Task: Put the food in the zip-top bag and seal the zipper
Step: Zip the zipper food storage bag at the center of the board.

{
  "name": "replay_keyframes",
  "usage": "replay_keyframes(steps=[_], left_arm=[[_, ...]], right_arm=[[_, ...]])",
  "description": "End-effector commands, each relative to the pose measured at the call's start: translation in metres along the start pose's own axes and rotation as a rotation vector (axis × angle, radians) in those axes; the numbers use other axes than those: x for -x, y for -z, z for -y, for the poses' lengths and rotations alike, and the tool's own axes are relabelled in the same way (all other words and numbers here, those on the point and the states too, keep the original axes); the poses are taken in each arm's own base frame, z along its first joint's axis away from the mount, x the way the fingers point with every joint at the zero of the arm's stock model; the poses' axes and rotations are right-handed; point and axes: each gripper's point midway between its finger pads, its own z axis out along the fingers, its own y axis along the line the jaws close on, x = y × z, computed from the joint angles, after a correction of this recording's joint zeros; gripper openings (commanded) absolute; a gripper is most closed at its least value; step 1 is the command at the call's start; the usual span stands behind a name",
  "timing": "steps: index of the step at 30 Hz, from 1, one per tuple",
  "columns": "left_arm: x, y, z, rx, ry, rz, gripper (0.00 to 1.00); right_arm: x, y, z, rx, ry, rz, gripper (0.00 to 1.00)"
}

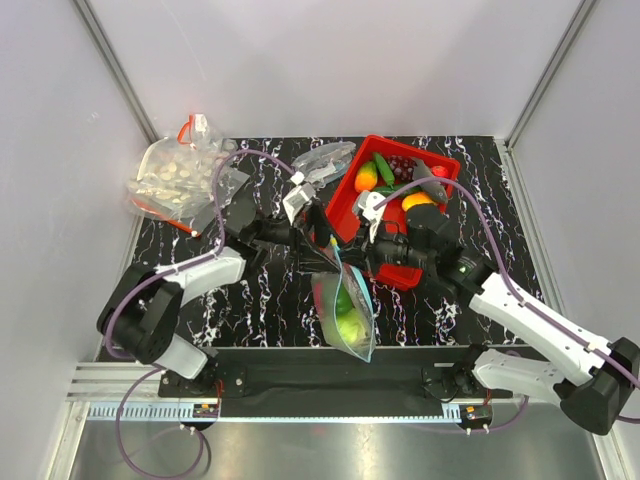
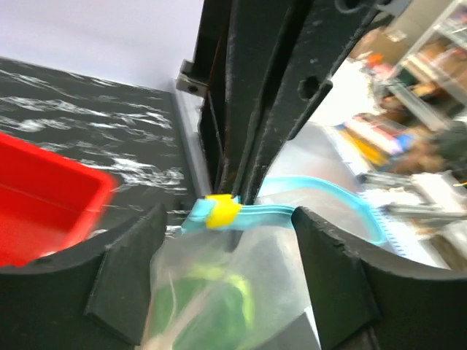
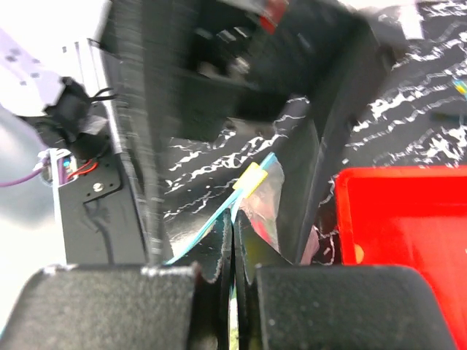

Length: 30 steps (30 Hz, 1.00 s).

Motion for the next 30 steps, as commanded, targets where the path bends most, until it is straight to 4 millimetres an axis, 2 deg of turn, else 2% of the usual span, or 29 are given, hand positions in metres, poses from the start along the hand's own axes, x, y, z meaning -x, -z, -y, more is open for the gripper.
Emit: replay_keyframes(steps=[1, 3, 6, 10, 15, 18, 19, 20, 22, 25, 29, 30], left_arm=[[0.011, 0.002, 0.036, -0.143, -0.111, 0.022, 0.72], [0.008, 0.001, 0.029, -0.136, -0.087, 0.028, 0.62], [0.008, 0.001, 0.031, -0.131, -0.103, 0.039, 0.54], [0.016, 0.003, 0.042, -0.132, -0.123, 0.054, 0.51], [0.023, 0.010, 0.041, -0.092, -0.107, 0.076, 0.50], [0.026, 0.012, 0.029, -0.032, -0.077, 0.097, 0.46], [0.031, 0.011, 0.026, -0.008, -0.142, 0.113, 0.43], [0.024, 0.012, 0.014, 0.041, -0.052, 0.093, 0.43], [0.019, 0.014, 0.000, 0.139, -0.050, 0.067, 0.41], [0.016, 0.016, -0.010, 0.236, -0.086, 0.024, 0.36], [0.019, 0.015, -0.012, 0.260, -0.094, 0.030, 0.21], [0.019, 0.016, -0.013, 0.266, -0.093, 0.032, 0.11]], right_arm=[[0.048, 0.006, -0.014, 0.091, 0.094, 0.109, 0.00], [0.054, 0.008, -0.019, 0.119, 0.105, 0.118, 0.00], [0.056, 0.007, -0.020, 0.133, 0.105, 0.109, 0.00], [0.053, 0.007, -0.016, 0.121, 0.100, 0.090, 0.00], [0.049, 0.012, -0.008, 0.082, 0.086, 0.081, 0.00], [0.049, 0.014, -0.003, 0.063, 0.073, 0.071, 0.00], [0.048, 0.014, -0.002, 0.060, 0.069, 0.069, 0.00], [0.047, 0.014, -0.001, 0.059, 0.064, 0.064, 0.00], [0.045, 0.015, 0.000, 0.059, 0.060, 0.062, 0.00], [0.045, 0.015, 0.001, 0.064, 0.059, 0.068, 0.00], [0.047, 0.015, 0.001, 0.072, 0.060, 0.077, 0.00], [0.046, 0.014, 0.001, 0.075, 0.057, 0.075, 0.00]])
